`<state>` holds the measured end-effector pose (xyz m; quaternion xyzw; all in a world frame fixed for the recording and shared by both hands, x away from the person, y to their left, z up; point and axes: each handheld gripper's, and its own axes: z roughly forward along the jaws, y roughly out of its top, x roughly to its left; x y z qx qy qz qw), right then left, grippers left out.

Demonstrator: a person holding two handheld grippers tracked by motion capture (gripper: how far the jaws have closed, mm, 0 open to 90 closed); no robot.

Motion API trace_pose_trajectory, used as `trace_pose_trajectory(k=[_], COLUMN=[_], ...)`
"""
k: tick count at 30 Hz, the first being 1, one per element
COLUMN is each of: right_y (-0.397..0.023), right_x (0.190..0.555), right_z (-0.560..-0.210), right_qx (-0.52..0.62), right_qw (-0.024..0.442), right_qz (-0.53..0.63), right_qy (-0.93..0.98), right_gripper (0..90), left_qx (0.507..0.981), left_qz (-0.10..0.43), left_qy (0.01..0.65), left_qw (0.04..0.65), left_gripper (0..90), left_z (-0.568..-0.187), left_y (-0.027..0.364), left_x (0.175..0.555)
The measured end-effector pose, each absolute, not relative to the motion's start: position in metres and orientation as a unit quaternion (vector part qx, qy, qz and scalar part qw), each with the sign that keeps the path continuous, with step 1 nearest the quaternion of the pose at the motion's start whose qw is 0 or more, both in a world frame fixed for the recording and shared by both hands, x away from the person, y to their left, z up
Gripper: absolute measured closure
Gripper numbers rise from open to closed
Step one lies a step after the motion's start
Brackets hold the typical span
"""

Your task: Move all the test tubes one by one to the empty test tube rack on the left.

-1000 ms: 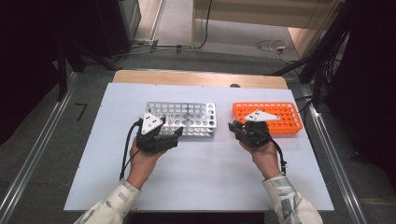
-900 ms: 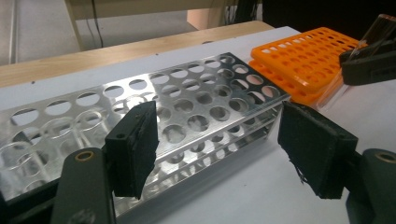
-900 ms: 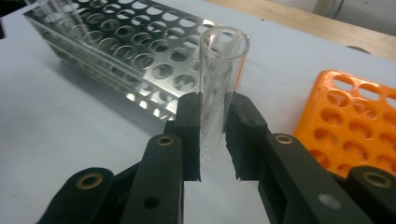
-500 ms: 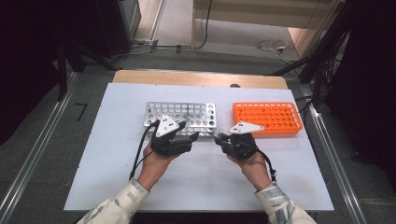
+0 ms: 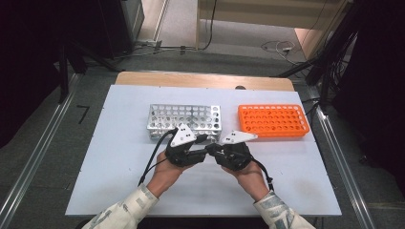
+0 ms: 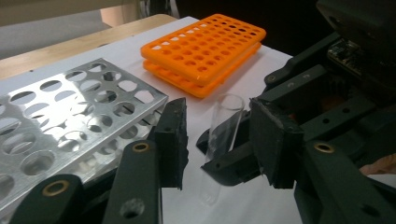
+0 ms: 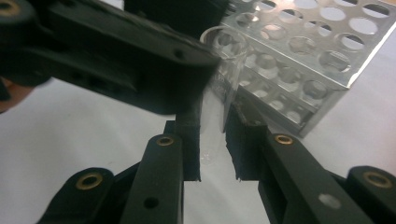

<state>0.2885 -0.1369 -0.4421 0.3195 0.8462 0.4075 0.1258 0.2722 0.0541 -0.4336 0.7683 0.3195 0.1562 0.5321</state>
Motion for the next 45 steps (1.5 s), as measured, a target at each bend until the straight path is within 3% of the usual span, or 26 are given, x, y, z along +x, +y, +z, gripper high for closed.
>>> trace_pose_trajectory(k=[8,15,26,31,45], right_y=[-0.131,-0.131,-0.141,-0.149,-0.169], right_x=[0.283,0.282,0.286,0.293,0.3], right_z=[-0.44,-0.439,-0.437,-0.44,-0.442], right_qx=[0.307,0.308,0.322,0.342,0.378], right_qw=[0.118,0.117,0.122,0.129,0.145], right_qz=[0.414,0.415,0.414,0.403,0.391], right_qy=[0.849,0.848,0.843,0.839,0.827], right_gripper=[73.3,72.4,38.1,27.2,23.1], left_qx=[0.774,0.772,0.738,0.72,0.684], left_qz=[0.161,0.162,0.19,0.205,0.251], left_qy=[0.307,0.31,0.355,0.377,0.417], left_qw=[0.529,0.53,0.542,0.545,0.543], left_gripper=[73.1,75.4,75.3,75.4,75.4], left_z=[-0.434,-0.433,-0.421,-0.414,-0.4], left_y=[0.052,0.053,0.077,0.091,0.118], left_x=[0.27,0.271,0.286,0.295,0.31])
